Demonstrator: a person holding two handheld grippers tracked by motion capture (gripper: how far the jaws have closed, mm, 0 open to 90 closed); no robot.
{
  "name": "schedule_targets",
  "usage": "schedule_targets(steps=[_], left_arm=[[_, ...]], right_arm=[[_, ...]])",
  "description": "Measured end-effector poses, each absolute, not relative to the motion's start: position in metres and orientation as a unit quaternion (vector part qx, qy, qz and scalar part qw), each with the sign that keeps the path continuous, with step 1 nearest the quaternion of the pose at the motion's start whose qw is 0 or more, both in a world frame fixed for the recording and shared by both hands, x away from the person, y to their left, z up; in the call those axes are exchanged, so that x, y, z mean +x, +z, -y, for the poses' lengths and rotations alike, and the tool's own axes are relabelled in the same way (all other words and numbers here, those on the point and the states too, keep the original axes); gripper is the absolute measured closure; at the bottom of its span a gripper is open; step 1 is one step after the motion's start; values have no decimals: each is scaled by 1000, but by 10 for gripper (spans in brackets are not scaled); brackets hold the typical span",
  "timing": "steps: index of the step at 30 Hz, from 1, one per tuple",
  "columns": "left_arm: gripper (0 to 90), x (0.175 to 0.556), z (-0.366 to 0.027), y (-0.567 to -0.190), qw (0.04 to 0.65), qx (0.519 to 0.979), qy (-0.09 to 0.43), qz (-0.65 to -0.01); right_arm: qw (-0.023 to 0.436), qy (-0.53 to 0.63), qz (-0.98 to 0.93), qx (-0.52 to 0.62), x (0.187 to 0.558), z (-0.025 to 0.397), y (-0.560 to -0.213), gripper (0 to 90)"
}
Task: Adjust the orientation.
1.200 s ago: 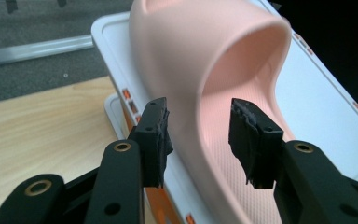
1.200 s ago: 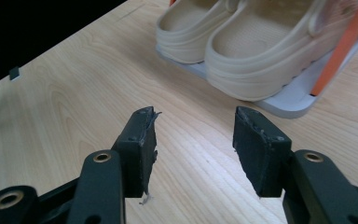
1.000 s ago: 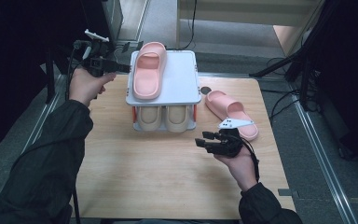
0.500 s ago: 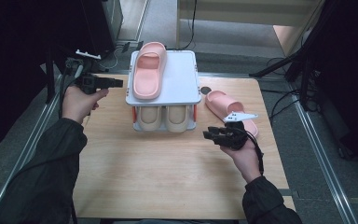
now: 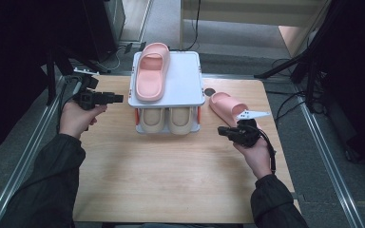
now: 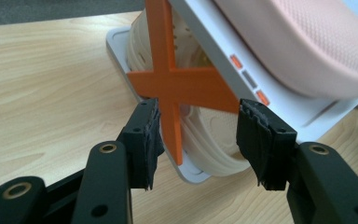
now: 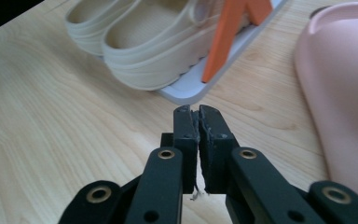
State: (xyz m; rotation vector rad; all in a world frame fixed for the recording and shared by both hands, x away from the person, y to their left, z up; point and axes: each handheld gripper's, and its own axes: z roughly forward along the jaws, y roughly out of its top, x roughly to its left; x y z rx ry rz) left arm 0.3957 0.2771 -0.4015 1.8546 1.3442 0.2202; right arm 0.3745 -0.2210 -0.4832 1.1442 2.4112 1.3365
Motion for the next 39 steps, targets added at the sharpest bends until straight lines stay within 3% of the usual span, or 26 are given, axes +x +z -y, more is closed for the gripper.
schedule_targets(steps=[26, 39], left_arm=[[429, 332, -268, -458, 409, 749, 83, -515], [416, 304, -271, -471, 415, 748, 74, -513]], right_arm=[[83, 440, -762, 468, 432, 274, -498, 900], [107, 406, -771, 479, 453, 270, -510, 888]])
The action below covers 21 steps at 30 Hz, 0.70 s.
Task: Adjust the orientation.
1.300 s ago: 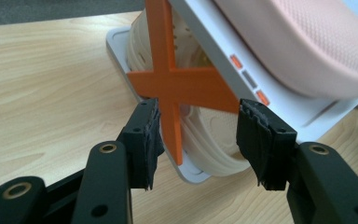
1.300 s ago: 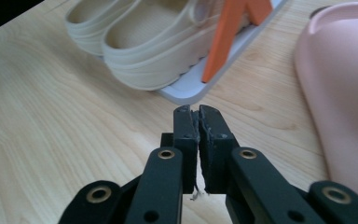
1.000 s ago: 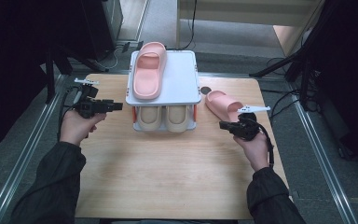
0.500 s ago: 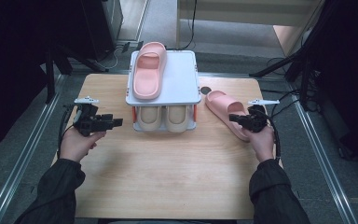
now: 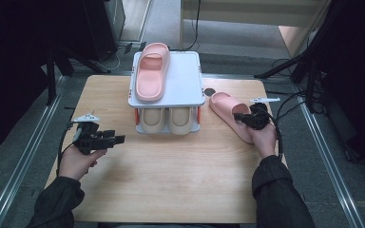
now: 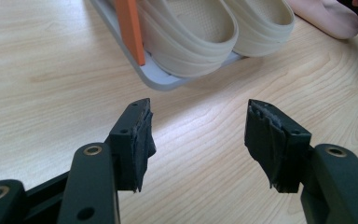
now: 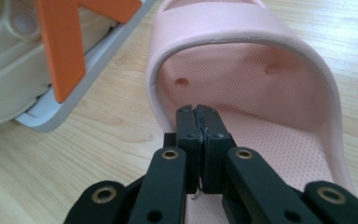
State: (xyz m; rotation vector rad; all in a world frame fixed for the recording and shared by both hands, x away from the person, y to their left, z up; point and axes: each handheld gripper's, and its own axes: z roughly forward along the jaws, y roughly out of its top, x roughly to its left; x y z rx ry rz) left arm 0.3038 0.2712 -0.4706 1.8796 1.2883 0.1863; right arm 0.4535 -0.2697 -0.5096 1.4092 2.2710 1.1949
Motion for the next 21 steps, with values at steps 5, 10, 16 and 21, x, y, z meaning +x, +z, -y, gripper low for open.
schedule_targets(steps=[5, 10, 16, 21], left_arm=[[414, 303, -276, -474, 413, 743, 76, -521], [411, 303, -282, -474, 416, 737, 79, -526], [411, 305, -281, -478, 413, 739, 76, -527], [407, 306, -281, -479, 411, 740, 75, -527]], right_arm=[[101, 405, -772, 480, 455, 265, -510, 885], [90, 410, -770, 480, 454, 258, -511, 884], [86, 408, -764, 492, 453, 249, -512, 884], [81, 408, -761, 497, 452, 242, -512, 882]])
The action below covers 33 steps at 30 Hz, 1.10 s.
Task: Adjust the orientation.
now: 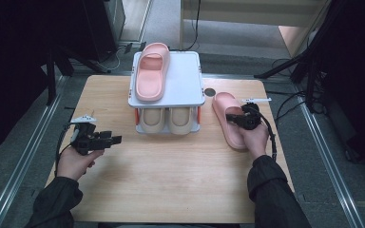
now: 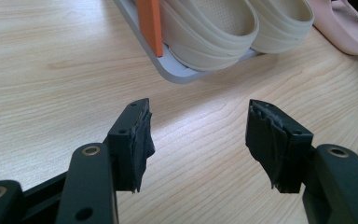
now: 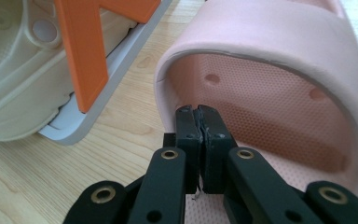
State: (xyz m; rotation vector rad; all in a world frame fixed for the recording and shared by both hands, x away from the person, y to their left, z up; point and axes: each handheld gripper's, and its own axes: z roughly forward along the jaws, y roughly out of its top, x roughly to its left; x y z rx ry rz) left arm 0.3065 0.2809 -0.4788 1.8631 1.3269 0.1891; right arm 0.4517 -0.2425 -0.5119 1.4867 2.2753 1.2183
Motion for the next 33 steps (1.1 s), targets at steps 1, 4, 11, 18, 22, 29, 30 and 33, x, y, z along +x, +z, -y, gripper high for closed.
schedule_targets(steps=[1, 4, 11, 18, 22, 29, 30, 33], left_arm=[[407, 307, -281, -479, 411, 740, 74, -527], [407, 308, -282, -480, 412, 740, 72, -527], [407, 311, -281, -480, 414, 740, 67, -527], [406, 318, -278, -480, 415, 741, 61, -524], [408, 324, -275, -481, 415, 742, 56, -523], [411, 335, -271, -483, 418, 743, 47, -520], [411, 337, -270, -484, 419, 743, 46, -520], [411, 342, -269, -485, 418, 744, 42, -521]], right_arm=[[82, 407, -761, 498, 452, 241, -512, 882], [83, 407, -762, 498, 451, 236, -512, 880], [76, 408, -757, 504, 451, 236, -516, 851], [83, 412, -757, 501, 444, 242, -509, 769], [89, 417, -757, 495, 438, 245, -504, 717], [107, 428, -753, 488, 425, 253, -496, 684], [107, 429, -752, 488, 423, 254, -496, 678], [115, 428, -751, 490, 418, 259, -495, 652]])
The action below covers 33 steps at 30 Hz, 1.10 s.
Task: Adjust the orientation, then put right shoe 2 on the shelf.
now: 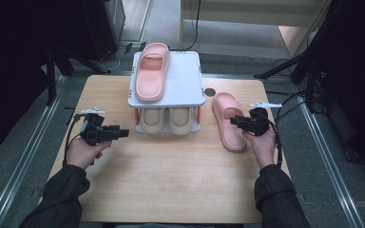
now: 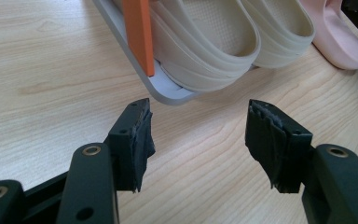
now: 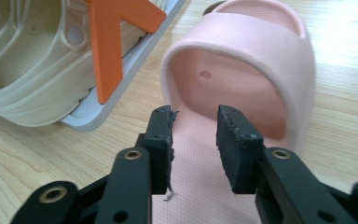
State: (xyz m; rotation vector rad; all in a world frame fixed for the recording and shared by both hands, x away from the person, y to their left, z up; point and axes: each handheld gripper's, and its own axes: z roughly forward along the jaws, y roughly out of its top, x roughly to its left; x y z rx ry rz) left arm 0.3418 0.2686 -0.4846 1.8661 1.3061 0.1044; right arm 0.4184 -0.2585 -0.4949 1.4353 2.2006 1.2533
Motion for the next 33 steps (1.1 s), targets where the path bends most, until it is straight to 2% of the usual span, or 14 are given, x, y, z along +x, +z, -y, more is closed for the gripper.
schedule_targets(steps=[9, 33], left_arm=[[412, 347, -267, -487, 423, 739, 32, -523], [407, 322, -283, -488, 417, 732, 42, -538]], right_arm=[[137, 425, -737, 507, 415, 272, -497, 557], [133, 404, -722, 547, 444, 277, -512, 524]])
